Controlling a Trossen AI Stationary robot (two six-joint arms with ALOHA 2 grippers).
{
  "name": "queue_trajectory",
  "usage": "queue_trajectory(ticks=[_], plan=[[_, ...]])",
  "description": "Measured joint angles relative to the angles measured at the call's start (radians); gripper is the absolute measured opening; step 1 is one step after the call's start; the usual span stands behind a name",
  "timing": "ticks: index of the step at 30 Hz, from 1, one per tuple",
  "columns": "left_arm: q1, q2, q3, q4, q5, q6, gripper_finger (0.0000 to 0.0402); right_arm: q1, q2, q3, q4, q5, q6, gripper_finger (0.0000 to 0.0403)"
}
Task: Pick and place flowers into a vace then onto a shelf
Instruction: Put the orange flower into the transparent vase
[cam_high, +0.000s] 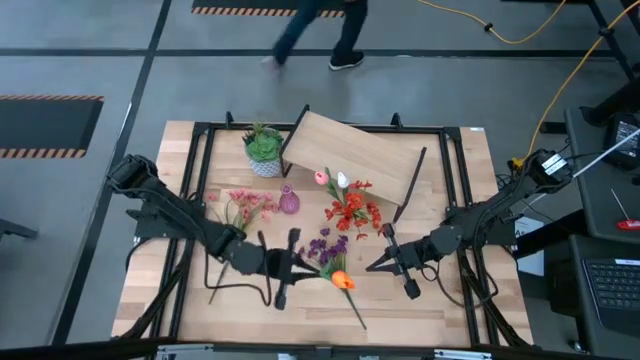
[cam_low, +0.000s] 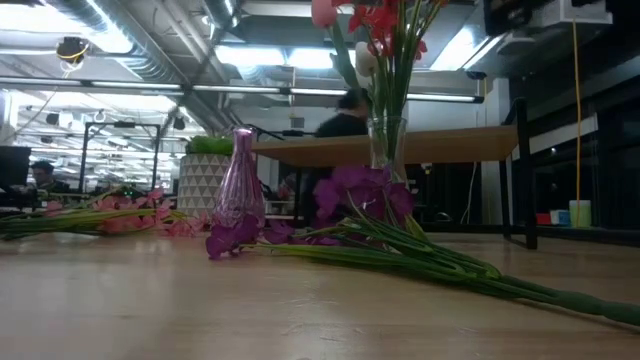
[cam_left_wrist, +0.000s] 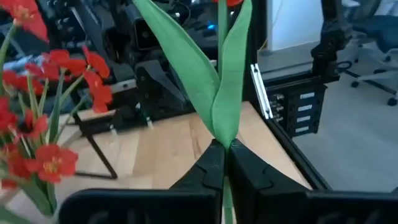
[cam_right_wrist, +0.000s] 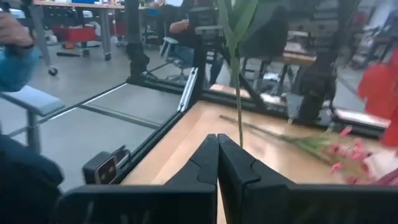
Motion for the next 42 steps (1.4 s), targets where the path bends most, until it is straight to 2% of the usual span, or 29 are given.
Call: queue_trajectory(ticks=[5, 9, 15, 20, 24, 28, 35, 42], plan=[[0.048, 0.010, -0.005, 0.102, 0.099, 0.083, 0.0003, 0.000, 0.043, 0.062, -0.017, 0.065, -0.073, 0.0006], [0.075, 0.010, -0.005, 0.158, 0.193, 0.145, 0.0003, -0.001, 0.081, 0.113, -0.014, 0.088, -0.146, 0.0027], [0.114, 0.014, -0.005, 0.205, 0.263, 0.175, 0.0003, -0.001, 0.125, 0.174, -0.015, 0.088, -0.157, 0.0090], [0.131, 0.046, -0.005, 0.257, 0.267, 0.185, 0.0003, -0.013, 0.154, 0.225, -0.014, 0.088, -0.157, 0.0144], [0.139, 0.090, -0.005, 0.310, 0.266, 0.195, 0.0003, -0.017, 0.173, 0.258, -0.015, 0.088, -0.160, 0.0167], [0.138, 0.119, -0.005, 0.400, 0.267, 0.245, 0.0003, -0.027, 0.186, 0.275, -0.017, 0.087, -0.161, 0.0172], [0.138, 0.121, -0.005, 0.409, 0.282, 0.258, 0.0003, -0.056, 0.189, 0.277, -0.013, 0.088, -0.161, 0.0167], [0.157, 0.121, -0.005, 0.425, 0.240, 0.291, 0.0003, -0.068, 0.189, 0.277, -0.007, 0.087, -0.157, 0.0166]])
